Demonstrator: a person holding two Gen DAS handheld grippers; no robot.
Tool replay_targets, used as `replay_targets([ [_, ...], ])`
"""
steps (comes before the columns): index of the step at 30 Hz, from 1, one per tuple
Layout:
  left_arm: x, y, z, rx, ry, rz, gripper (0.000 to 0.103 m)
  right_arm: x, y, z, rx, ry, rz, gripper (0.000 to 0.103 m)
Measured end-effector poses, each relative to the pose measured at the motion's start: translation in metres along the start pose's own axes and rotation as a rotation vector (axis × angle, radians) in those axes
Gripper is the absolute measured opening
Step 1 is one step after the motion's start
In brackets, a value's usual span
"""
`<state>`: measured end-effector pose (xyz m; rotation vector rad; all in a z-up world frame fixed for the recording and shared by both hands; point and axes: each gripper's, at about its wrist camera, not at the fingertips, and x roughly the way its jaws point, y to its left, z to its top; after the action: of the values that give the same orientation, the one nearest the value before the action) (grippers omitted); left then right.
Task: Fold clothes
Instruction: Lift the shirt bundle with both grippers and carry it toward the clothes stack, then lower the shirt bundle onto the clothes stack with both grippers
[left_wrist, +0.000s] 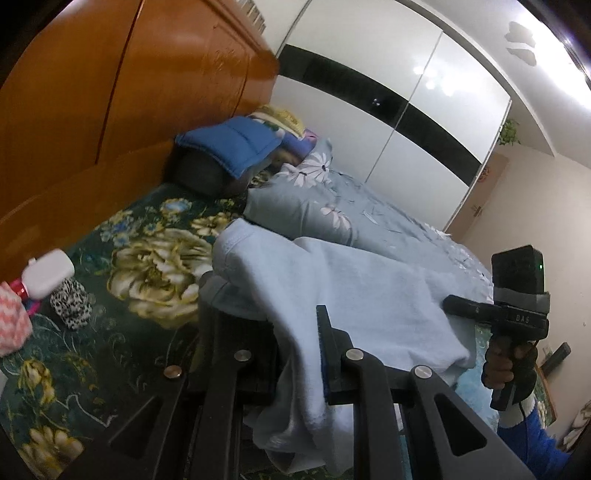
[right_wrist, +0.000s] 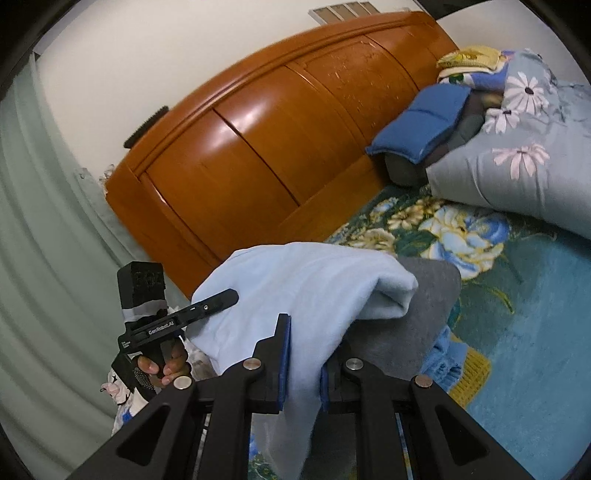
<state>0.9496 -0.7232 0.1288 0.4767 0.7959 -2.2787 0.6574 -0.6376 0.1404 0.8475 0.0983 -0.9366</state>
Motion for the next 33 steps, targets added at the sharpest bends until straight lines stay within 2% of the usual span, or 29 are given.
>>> replay_targets([
  [11, 0.027, 0.029, -0.017, -0.082, 0.038, -0.008, 0.026, 0.023, -0.042, -0.010, 0.089, 0.040, 0.038, 0.014],
  [17, 0.023, 0.027, -0.015, -0.104, 0.039, -0.004, 0.028, 0.020, -0.033, -0.010, 0.049, 0.047, 0.018, 0.017],
  [20, 0.016, 0.023, -0.010, -0.094, 0.045, 0.020, 0.036, 0.015, -0.021, -0.007, 0.013, 0.041, -0.021, 0.019],
  [22, 0.006, 0.019, -0.008, -0.064, 0.055, 0.076, 0.047, 0.008, -0.014, -0.008, -0.016, 0.034, -0.067, 0.026],
  [25, -0.012, 0.019, -0.006, -0.034, 0.028, 0.140, 0.051, -0.006, -0.008, -0.010, -0.063, 0.010, -0.130, 0.041],
  [28, -0.031, 0.015, -0.001, -0.001, -0.026, 0.199, 0.057, -0.021, -0.001, -0.010, -0.103, -0.020, -0.183, 0.050],
  [30, -0.039, 0.005, 0.006, 0.063, -0.061, 0.245, 0.064, -0.028, 0.011, -0.007, -0.160, -0.046, -0.228, 0.055],
  [31, -0.039, 0.000, 0.009, 0.085, -0.069, 0.253, 0.065, -0.030, 0.017, -0.004, -0.182, -0.059, -0.242, 0.056],
  [33, -0.036, -0.013, 0.018, 0.122, -0.079, 0.238, 0.066, -0.027, 0.030, 0.001, -0.213, -0.073, -0.246, 0.067],
])
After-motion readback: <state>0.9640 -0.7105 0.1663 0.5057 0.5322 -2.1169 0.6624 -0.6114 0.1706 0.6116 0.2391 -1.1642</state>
